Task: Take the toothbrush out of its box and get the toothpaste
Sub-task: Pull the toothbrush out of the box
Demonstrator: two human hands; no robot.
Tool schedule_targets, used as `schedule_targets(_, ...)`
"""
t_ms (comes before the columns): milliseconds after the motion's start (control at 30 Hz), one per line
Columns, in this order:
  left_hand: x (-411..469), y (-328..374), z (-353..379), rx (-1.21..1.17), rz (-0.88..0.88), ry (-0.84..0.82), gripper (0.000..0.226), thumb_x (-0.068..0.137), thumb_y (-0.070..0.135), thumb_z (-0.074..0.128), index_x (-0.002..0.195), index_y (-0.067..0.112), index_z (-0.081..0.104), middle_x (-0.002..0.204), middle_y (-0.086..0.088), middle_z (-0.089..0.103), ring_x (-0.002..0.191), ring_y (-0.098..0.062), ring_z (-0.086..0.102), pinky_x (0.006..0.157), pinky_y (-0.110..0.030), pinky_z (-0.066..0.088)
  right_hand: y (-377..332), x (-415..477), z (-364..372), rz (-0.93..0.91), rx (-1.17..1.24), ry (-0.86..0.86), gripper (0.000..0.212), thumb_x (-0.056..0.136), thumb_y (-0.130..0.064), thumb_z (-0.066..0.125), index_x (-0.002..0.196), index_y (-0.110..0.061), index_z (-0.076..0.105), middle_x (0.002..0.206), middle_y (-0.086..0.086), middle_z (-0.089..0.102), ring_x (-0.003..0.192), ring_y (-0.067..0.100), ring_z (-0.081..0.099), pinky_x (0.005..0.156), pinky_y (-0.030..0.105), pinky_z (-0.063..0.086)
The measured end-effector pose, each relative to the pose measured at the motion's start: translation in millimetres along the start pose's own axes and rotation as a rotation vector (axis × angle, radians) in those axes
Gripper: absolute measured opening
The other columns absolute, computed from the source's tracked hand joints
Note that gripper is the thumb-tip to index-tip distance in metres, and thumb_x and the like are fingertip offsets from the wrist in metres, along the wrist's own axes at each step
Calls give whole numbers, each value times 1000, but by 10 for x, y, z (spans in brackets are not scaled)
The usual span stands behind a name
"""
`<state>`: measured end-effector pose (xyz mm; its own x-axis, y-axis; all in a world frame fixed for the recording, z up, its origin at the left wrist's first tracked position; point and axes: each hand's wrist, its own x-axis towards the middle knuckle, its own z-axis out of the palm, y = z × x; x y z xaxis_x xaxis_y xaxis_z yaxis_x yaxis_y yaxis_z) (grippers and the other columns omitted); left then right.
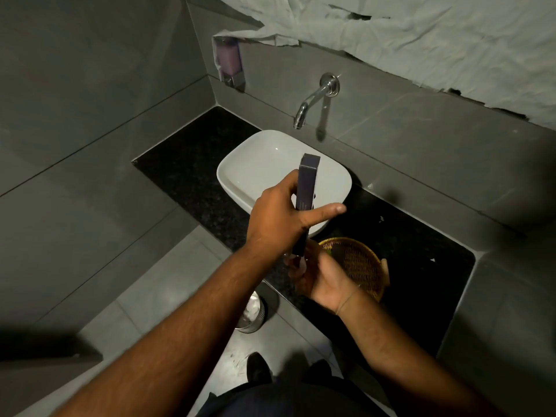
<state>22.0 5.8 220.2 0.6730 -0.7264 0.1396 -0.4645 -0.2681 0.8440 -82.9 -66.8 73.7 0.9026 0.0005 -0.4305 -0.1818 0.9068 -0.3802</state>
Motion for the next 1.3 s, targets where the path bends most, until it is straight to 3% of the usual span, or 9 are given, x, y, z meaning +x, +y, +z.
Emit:
schedule_targets(133,-125,67,-53,132,83,-33,75,64,89,73,120,41,61,101,12,79,97,-16,75,84,-49,63,58,-12,-18,10,-44,2,33,94,-55,70,97,-24,81,87,0,79,72,15,75,52,29,56)
schedule_targets(300,-190,150,-153,14,78,77,59,63,87,78,102,46,66,88,33,74,94,-9,79,83,-47,66,145,13,-112,29,-135,51,45,89,-64,70,102,-22,78,92,-1,74,66,12,62,48,25,44)
schedule_targets(433,-142,232,-216,-29,71,99,55,68,89,75,89,39,64,89,13,79,91,-12,79,81,-49,66,218,-60,-185,11,-124,37,44,82,-59,78,106,-23,80,96,-2,75,67,10,64,50,24,46)
schedule_targets(533,-150,247,-238,-11,35,93,66,68,86,77,93,26,70,90,11,80,91,-14,79,82,-50,65,209,-80,-144,17,-123,70,47,72,-61,85,101,-24,80,93,-3,72,64,9,62,48,22,44)
schedule_targets(667,-199,282,-228,30,66,86,62,73,86,74,95,28,67,89,10,81,85,-12,80,78,-51,65,176,-119,-110,33,-119,75,45,74,-62,81,99,-24,77,91,-3,68,64,10,58,50,23,38)
schedule_targets(900,-190,399,-301,-64,83,263,57,89,65,73,89,8,68,80,-1,72,77,-23,74,72,-49,61,211,-160,-137,78,-166,195,39,99,-51,65,68,-28,61,60,-8,45,50,7,35,43,20,24)
schedule_targets(1067,-151,433,-327,-136,37,259,60,90,61,71,91,1,68,84,-11,73,82,-29,73,77,-51,62,253,-217,-137,79,-228,219,34,86,-39,82,66,-24,59,51,-8,41,46,9,30,51,26,17)
schedule_targets(1233,-80,460,-306,-222,7,313,53,94,55,71,87,3,65,83,-16,70,81,-32,72,72,-41,63,277,-317,-248,-27,-96,235,10,95,-20,70,95,-18,79,49,-7,53,42,7,44,47,22,37)
schedule_targets(1300,-61,439,-289,-224,-16,311,41,97,51,71,86,12,64,80,-9,68,84,-29,73,75,-40,65,251,-324,-275,-69,-34,173,20,84,-15,80,104,-17,77,46,-6,50,41,6,42,47,22,37)
